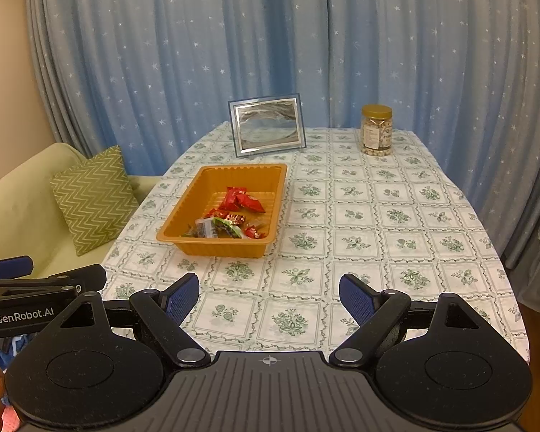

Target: Organize snacks

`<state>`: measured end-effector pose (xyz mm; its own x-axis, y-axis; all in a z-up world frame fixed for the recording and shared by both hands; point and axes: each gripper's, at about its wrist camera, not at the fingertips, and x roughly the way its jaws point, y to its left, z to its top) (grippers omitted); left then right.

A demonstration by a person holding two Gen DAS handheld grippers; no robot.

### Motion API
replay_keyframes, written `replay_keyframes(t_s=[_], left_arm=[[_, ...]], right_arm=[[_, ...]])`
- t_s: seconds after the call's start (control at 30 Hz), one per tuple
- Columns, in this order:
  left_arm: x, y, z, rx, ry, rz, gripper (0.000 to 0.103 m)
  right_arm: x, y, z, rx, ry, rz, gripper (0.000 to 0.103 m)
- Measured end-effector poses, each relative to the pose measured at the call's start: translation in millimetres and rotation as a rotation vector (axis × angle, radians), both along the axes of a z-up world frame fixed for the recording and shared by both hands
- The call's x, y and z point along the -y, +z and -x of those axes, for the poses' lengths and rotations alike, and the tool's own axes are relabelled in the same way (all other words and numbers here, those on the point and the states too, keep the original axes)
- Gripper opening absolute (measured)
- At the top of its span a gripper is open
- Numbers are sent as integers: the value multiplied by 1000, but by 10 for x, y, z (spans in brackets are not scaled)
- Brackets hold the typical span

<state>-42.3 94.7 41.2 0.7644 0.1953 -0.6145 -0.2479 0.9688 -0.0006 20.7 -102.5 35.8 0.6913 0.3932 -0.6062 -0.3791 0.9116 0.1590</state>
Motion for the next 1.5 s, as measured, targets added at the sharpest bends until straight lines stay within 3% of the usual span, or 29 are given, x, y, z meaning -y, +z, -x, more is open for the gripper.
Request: replay_keyframes(t_s=[1.5], left_arm=[[-24,9,-23,-1,1,1,103]], right_arm=[[-6,-12,-12,-1,1,2,85]])
